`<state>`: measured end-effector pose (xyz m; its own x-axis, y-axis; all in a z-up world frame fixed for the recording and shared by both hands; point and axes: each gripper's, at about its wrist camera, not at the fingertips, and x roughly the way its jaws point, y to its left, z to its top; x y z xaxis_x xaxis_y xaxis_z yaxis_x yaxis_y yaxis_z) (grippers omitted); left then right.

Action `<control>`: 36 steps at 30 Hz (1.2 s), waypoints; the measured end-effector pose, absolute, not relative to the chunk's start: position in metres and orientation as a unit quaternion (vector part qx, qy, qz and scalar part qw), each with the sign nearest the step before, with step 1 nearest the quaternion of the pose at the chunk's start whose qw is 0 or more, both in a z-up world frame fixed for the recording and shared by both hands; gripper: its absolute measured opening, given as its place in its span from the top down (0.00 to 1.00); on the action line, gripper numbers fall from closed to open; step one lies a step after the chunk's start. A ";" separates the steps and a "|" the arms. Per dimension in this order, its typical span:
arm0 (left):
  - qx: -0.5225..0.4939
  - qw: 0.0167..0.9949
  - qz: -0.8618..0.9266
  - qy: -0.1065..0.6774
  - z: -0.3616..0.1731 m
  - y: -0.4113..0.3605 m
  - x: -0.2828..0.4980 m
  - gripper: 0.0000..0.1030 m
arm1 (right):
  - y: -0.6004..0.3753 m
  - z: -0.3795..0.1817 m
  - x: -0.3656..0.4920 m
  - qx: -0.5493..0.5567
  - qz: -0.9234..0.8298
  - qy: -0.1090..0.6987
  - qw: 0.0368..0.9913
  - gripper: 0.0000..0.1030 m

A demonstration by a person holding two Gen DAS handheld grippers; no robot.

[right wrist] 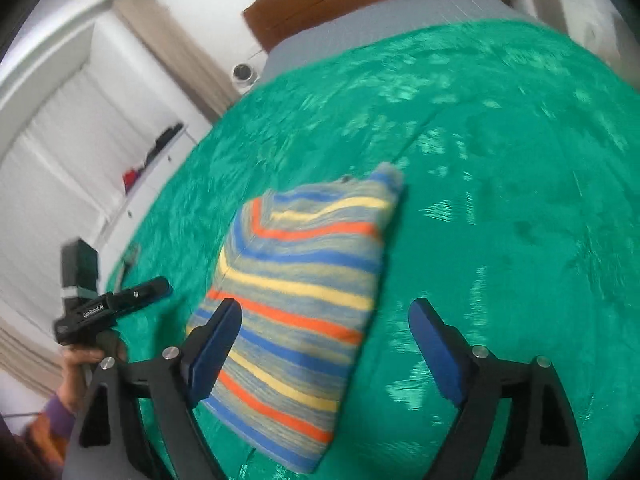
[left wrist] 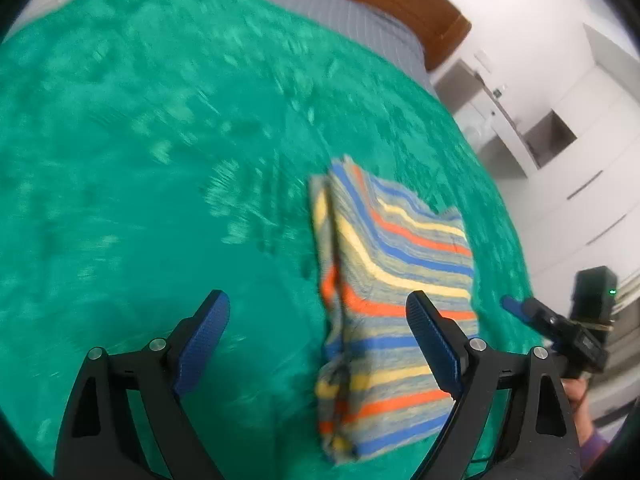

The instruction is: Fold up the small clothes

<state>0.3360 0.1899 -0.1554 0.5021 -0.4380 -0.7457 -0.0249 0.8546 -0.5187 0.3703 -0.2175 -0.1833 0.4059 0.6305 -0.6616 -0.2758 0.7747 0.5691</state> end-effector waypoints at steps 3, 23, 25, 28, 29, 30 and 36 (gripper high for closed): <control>-0.211 0.819 -0.141 0.515 -0.172 0.163 0.359 0.13 | -0.222 -0.203 0.391 0.243 0.279 0.491 0.789 0.17; -0.120 0.894 -0.141 0.409 -0.078 0.130 0.333 0.70 | -0.109 -0.117 0.359 0.082 0.303 0.370 0.874 0.74; -0.071 0.900 -0.094 0.420 -0.086 0.123 0.340 0.39 | -0.113 -0.121 0.372 0.105 0.295 0.384 0.869 0.65; -0.017 0.909 -0.031 0.415 -0.096 0.118 0.324 0.22 | -0.127 -0.144 0.383 0.079 0.227 0.432 0.869 0.17; -0.004 0.914 -0.018 0.406 -0.096 0.116 0.314 0.15 | -0.132 -0.148 0.382 0.071 0.211 0.437 0.871 0.13; 0.005 0.916 -0.007 0.401 -0.095 0.115 0.305 0.11 | -0.137 -0.151 0.375 0.062 0.196 0.438 0.875 0.13; 0.013 0.927 0.028 0.374 -0.073 0.112 0.266 0.03 | -0.171 -0.145 0.328 0.012 0.156 0.424 0.892 0.09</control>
<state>0.2656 0.1117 -0.0733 0.7188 0.0621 -0.6925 -0.0424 0.9981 0.0456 0.3280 -0.1707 -0.1445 0.5907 0.2891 -0.7533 -0.2689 0.9508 0.1540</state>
